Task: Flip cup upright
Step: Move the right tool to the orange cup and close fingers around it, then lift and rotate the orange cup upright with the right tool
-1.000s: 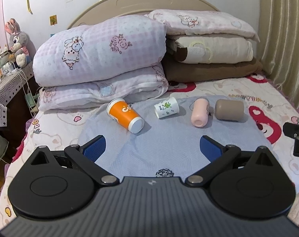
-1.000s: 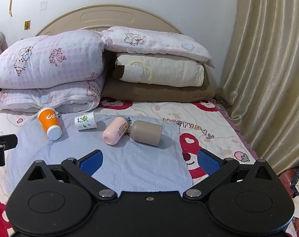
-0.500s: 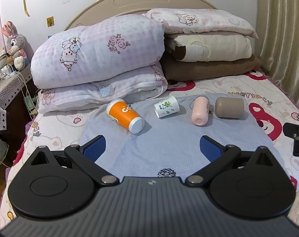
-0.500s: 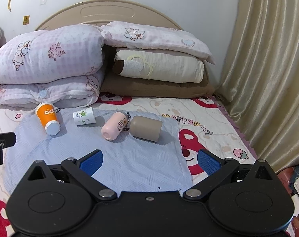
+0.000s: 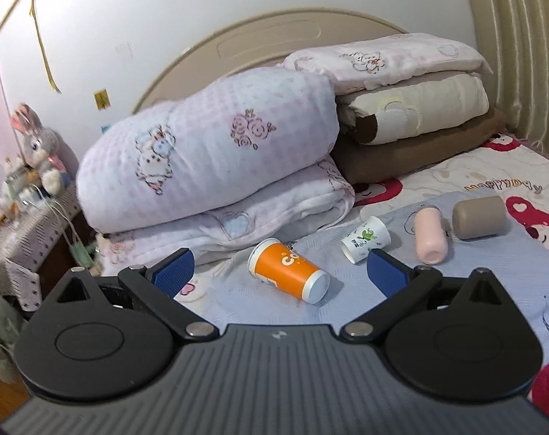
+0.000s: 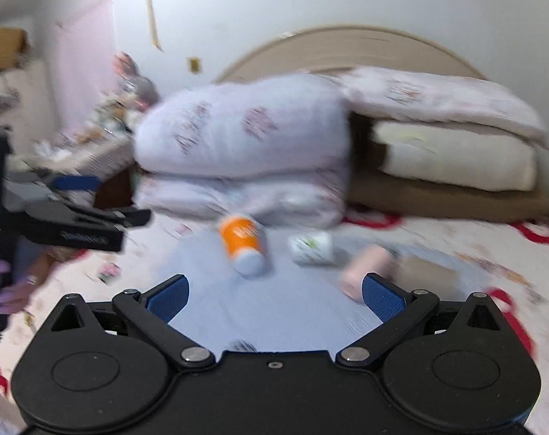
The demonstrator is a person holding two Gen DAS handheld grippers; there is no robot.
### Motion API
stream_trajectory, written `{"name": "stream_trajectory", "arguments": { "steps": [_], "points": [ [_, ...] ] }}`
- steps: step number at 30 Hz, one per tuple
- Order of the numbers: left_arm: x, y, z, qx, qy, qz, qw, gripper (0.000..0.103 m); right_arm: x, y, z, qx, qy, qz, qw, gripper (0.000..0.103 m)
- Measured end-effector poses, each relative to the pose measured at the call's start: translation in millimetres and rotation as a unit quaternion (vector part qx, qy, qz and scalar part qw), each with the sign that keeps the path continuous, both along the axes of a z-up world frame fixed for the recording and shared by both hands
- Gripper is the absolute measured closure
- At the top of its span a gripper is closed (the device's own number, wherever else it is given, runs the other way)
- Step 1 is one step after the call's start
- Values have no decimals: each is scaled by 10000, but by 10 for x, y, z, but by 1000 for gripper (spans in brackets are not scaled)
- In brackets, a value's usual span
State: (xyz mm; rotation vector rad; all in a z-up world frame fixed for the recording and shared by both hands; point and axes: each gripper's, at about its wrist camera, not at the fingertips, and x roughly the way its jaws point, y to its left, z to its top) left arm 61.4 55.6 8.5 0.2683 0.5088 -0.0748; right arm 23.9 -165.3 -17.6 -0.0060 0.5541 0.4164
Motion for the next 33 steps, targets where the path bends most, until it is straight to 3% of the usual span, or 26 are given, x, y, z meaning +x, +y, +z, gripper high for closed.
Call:
{"name": "stream_trajectory", "arguments": {
  "steps": [5, 11, 13, 15, 22, 25, 28, 30, 33],
  "points": [
    [596, 213, -278, -683, 502, 20, 9964, 0, 736, 335, -246, -199, 322, 987, 9944, 2],
    [1223, 293, -874, -545, 799, 433, 9944, 2, 1472, 763, -678, -179, 863, 1710, 9813, 4],
    [1436, 359, -1053, -705, 1036, 500, 9909, 3, 1648, 832, -845, -137, 1171, 1860, 9754, 11],
    [1599, 460, -1181, -1065, 1218, 530, 9854, 3, 1813, 913, -993, -153, 1256, 1834, 9749, 12],
    [2237, 818, -1567, -2244, 1899, 767, 9527, 12, 2425, 1245, -1344, -283, 1300, 1886, 9730, 12],
    [2406, 969, -1720, -2690, 2053, 898, 9367, 15, 2680, 1423, -1513, -686, 1122, 1511, 9797, 12],
    [2513, 970, -1873, -2793, 2143, 822, 9324, 21, 2892, 1498, -1677, -678, 1324, 1472, 9779, 13],
    [2531, 909, -1967, -2724, 2155, 838, 9340, 30, 2990, 1536, -1775, -699, 1416, 1420, 9772, 13],
    [2543, 835, -2060, -2827, 2123, 737, 9325, 32, 3061, 1517, -1873, -528, 1586, 1354, 9766, 18]
  ]
}}
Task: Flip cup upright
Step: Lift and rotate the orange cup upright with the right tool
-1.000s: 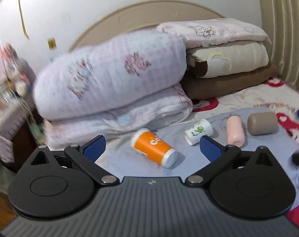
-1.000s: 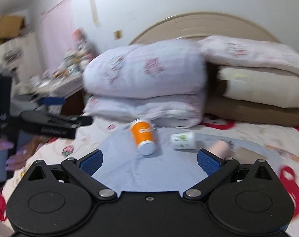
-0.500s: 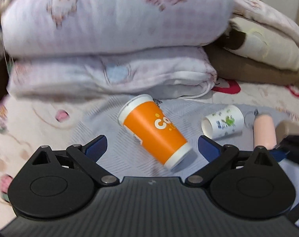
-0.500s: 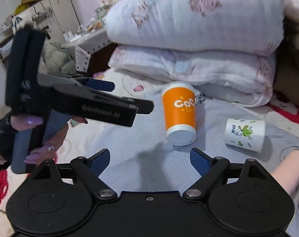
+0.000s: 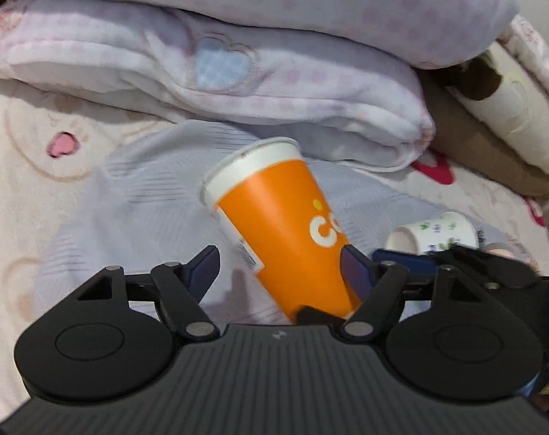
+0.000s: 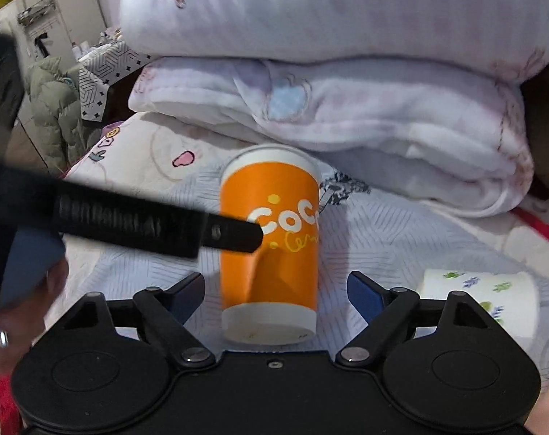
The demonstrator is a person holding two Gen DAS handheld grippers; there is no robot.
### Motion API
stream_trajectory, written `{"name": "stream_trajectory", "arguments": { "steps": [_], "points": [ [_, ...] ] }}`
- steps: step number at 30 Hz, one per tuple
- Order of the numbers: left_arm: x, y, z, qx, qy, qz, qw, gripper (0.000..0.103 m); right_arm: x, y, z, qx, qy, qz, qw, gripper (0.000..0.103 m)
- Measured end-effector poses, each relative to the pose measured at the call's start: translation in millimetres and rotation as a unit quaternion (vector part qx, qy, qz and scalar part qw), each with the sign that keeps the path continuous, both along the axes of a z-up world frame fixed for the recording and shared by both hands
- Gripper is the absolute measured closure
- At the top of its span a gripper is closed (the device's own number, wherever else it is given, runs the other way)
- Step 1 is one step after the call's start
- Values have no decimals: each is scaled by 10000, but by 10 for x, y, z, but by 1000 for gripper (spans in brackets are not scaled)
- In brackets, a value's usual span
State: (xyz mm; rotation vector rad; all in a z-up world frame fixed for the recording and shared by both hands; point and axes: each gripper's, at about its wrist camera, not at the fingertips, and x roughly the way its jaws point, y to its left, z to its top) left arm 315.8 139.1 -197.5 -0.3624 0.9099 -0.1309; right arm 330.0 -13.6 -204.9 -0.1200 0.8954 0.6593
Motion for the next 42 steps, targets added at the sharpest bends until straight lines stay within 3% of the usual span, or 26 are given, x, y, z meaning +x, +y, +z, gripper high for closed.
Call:
{"name": "stream_trajectory", "arguments": {
  "steps": [3, 6, 11, 17, 23, 29, 34, 42],
  "points": [
    [50, -13, -27, -251, 94, 29, 9996, 39, -14, 1, -62, 60, -41, -34, 10000, 19],
    [86, -17, -20, -336, 135, 3, 9993, 42, 33, 31, -155, 20, -11, -23, 10000, 32],
    [20, 17, 0, -562, 149, -92, 9983, 49, 15, -68, -156, 289, 190, -350, 9988, 32],
    [-212, -8, -27, -929, 192, -124, 9954, 49, -154, -172, -119, 305, 450, -504, 9973, 32],
    [-413, -209, 116, -725, 362, -544, 9952, 50, -456, -422, -61, 631, 540, -710, 9940, 32],
    [-671, -415, 190, -885, 590, -901, 9902, 49, -755, -657, 13, 672, 568, -830, 9927, 32],
    [-901, -667, 248, -485, 393, -1194, 9909, 50, -1002, -807, 19, 502, 564, -995, 9922, 32],
    [-1082, -935, 301, -751, 363, -1500, 9852, 50, -1312, -1206, 75, 663, 851, -1442, 9836, 32]
  ]
}}
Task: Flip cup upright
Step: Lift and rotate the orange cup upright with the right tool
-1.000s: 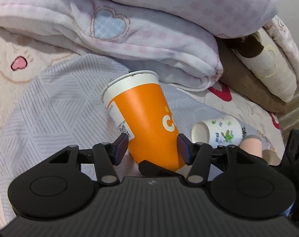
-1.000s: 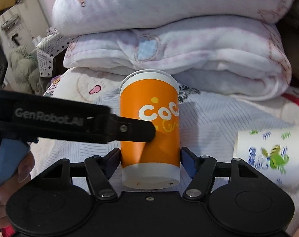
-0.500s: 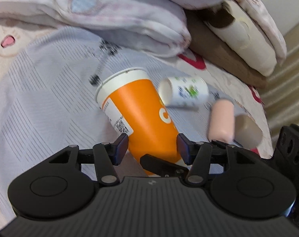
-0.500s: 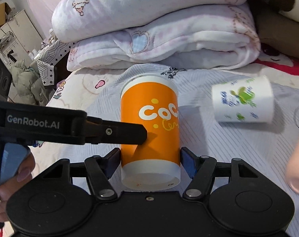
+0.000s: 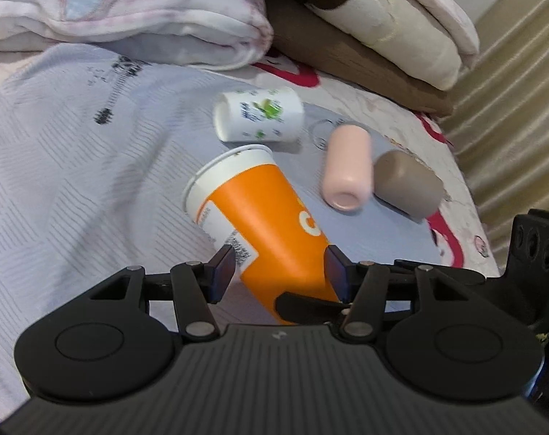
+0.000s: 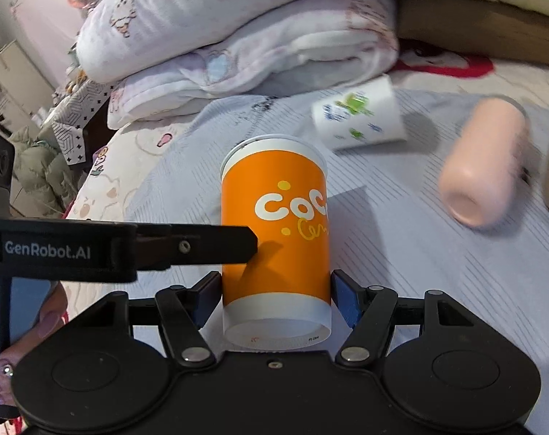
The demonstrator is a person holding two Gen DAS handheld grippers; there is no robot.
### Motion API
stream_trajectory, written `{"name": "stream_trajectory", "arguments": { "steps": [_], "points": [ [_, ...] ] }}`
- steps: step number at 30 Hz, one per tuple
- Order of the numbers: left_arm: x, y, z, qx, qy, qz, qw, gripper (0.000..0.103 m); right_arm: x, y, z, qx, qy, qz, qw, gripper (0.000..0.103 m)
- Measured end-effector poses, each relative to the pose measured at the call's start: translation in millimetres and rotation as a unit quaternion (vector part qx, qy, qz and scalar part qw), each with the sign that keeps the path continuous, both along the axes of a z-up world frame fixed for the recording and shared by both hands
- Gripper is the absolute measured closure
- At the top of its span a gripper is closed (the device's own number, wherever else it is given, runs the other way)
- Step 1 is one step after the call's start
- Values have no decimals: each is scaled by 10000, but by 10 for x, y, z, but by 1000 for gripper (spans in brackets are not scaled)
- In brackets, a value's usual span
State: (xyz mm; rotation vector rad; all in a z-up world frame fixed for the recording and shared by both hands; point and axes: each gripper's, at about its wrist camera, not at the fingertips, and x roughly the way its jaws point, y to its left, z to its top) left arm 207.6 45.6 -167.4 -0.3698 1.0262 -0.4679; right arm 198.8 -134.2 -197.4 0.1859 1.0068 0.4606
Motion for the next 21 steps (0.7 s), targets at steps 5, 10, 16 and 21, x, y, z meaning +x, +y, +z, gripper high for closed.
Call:
{"name": "stream_trajectory", "arguments": {
  "steps": [5, 10, 16, 21],
  "points": [
    [-1, -125, -29, -237, 308, -115, 9992, 50, -190, -343, 18, 56, 71, -608, 9981, 32],
    [-36, -277, -107, -234, 453, -316, 9982, 50, -346, -626, -34, 251, 245, -971, 9947, 32],
    [-17, -364, -250, -408, 706, -344, 9961, 50, -396, -483, -196, 158, 637, -776, 9948, 32],
    [64, -327, -330, -531, 863, -265, 9945, 50, -326, -470, -237, 265, 942, -401, 9944, 25]
  ]
}}
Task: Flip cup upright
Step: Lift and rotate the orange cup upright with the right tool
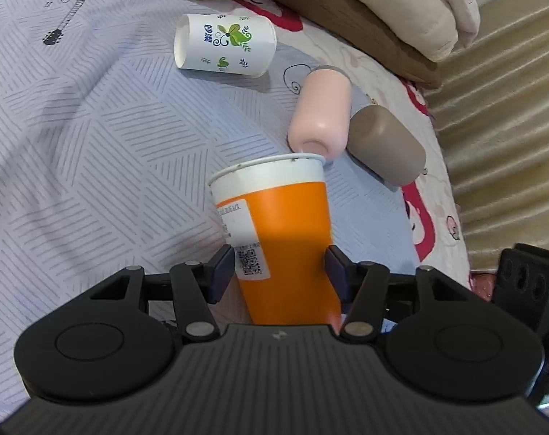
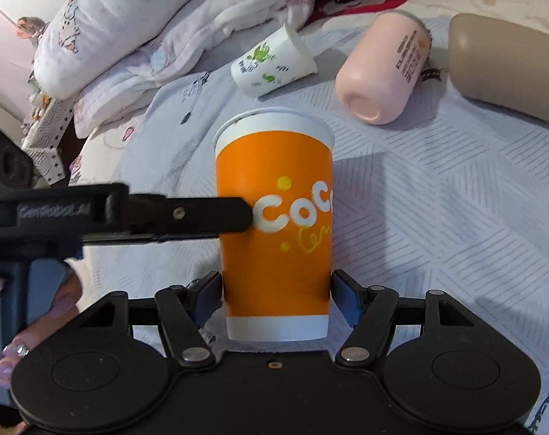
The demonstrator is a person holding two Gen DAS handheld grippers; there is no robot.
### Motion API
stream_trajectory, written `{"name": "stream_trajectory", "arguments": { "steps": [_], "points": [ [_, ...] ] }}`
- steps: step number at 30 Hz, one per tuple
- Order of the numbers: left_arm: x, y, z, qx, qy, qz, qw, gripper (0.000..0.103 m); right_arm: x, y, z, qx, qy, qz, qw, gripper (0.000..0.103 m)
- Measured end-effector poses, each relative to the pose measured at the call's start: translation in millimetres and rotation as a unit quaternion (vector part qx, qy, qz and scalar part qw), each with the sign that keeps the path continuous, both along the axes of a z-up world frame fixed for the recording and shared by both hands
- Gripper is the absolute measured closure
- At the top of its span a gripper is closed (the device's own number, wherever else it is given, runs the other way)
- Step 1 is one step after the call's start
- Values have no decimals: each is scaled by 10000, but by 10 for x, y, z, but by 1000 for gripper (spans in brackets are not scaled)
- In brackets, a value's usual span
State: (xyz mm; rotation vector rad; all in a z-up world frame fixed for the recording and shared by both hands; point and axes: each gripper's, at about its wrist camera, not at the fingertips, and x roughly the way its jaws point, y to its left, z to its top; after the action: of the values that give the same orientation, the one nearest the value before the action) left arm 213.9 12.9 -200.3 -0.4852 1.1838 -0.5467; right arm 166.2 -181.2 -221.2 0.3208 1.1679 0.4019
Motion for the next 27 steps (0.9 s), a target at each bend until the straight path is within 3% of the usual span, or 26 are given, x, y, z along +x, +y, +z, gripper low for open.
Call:
{"name": "stream_trajectory", "arguments": {
  "steps": [2, 10, 12, 14, 19, 23, 27],
  "points": [
    [32, -14, 5, 41, -19, -123, 9999, 50, 29, -48, -18, 29, 73, -24, 10000, 18],
    [151, -60, -14, 180, -44, -356, 9992, 42, 331, -74, 42, 419, -219, 341, 9983, 16],
    [180, -52, -37, 116, 24, -375, 9992, 41, 319, -47, -16, 373, -316, 385, 9981, 17],
    [202, -44, -68, 62, 29, -410, 9991, 38, 277, -10, -61, 203, -389, 467, 9979, 25],
    [177, -44, -97, -11, 70, -342, 9994, 36, 194, 44, -30, -119, -761, 746, 9942, 26],
    [-2, -139, 90, 328, -596, -525, 9963, 35, 91, 131, 38, -396, -1205, 982, 9871, 26],
    [-200, -245, 295, 770, -1409, -716, 9844, 35, -39, 219, 124, -672, -1843, 1080, 9746, 26]
  ]
}}
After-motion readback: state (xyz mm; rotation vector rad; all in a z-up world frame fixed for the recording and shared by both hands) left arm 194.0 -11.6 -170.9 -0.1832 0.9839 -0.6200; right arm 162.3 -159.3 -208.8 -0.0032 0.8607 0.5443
